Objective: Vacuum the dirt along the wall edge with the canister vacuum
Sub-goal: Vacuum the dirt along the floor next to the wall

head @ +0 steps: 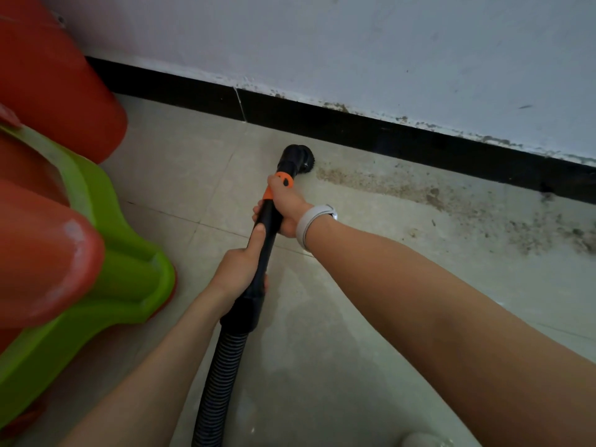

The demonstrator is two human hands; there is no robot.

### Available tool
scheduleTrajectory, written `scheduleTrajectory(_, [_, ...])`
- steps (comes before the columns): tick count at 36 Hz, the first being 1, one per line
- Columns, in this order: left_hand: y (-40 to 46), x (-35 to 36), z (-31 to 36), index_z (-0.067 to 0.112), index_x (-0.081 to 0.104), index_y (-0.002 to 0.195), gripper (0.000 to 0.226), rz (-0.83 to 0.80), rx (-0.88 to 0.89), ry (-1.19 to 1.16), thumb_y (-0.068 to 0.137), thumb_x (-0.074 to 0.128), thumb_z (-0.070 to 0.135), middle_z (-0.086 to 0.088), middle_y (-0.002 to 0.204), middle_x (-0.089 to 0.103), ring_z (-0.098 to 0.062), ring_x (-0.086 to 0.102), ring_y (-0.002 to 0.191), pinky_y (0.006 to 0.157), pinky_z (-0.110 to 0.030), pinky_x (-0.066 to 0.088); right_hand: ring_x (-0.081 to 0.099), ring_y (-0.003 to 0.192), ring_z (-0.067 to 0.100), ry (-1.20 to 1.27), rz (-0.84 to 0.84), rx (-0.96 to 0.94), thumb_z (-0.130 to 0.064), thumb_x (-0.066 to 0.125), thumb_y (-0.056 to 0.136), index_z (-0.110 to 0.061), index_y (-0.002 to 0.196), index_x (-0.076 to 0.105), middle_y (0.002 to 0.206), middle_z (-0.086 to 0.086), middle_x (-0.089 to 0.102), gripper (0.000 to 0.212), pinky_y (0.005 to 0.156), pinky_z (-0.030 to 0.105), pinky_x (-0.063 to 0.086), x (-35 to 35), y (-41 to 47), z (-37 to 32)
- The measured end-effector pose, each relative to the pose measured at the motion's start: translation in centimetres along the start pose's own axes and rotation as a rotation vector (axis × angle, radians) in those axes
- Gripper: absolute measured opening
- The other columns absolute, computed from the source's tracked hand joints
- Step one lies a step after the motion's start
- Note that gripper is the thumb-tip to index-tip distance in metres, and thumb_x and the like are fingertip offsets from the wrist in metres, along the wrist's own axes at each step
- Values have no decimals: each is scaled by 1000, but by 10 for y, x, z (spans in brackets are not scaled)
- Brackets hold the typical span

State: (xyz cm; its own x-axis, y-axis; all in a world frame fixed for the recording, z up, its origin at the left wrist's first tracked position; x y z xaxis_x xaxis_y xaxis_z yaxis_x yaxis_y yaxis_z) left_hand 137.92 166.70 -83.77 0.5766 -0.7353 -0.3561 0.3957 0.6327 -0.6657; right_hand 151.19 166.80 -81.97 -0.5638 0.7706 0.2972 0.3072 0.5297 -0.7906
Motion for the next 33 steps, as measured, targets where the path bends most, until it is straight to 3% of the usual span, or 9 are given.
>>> scheduleTrajectory(5, [-5, 14, 1, 3, 68, 68, 86, -42, 42, 87, 84, 29, 78, -10, 55, 68, -22, 67, 51, 57, -27, 50, 53, 56, 21, 32, 30, -17, -34, 49, 99, -8, 97, 45, 68, 9, 49, 27, 54, 34, 50, -22, -3, 2])
scheduleTrajectory(15, [-17, 28, -15, 3, 67, 66, 86, -40, 60, 110, 83, 28, 78, -11, 55, 68, -23, 68, 54, 59, -28, 50, 53, 55, 22, 45, 38, -37, -32, 50, 99, -9, 91, 44, 68, 10, 49, 25, 54, 33, 51, -42, -13, 20])
scheduleTrajectory(23, [-25, 23, -19, 3, 66, 65, 84, 5, 62, 73, 90, 26, 72, -14, 60, 68, -28, 68, 60, 71, -37, 55, 53, 54, 23, -11, -4, -8, -31, 50, 99, -9, 90, 42, 66, 10, 50, 25, 54, 34, 50, -29, -17, 19])
scheduleTrajectory(33, [-21, 35, -17, 2, 68, 71, 84, -37, 51, 95, 86, 30, 75, -11, 56, 68, -23, 68, 53, 60, -30, 53, 52, 53, 22, 19, 32, -39, -30, 49, 99, -9, 86, 44, 65, 9, 49, 26, 53, 33, 50, -45, -19, 20])
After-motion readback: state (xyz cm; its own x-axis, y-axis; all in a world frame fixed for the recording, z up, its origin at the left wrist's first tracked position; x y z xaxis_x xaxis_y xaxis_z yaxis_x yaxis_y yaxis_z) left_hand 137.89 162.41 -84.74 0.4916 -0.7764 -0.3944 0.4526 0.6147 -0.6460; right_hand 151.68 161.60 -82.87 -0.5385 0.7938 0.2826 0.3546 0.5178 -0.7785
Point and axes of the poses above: each hand's wrist, its own y-axis towards the middle knuckle, its own x-axis out of the palm, z = x × y, the point moved 3 cm from there along y, towards the middle knuckle
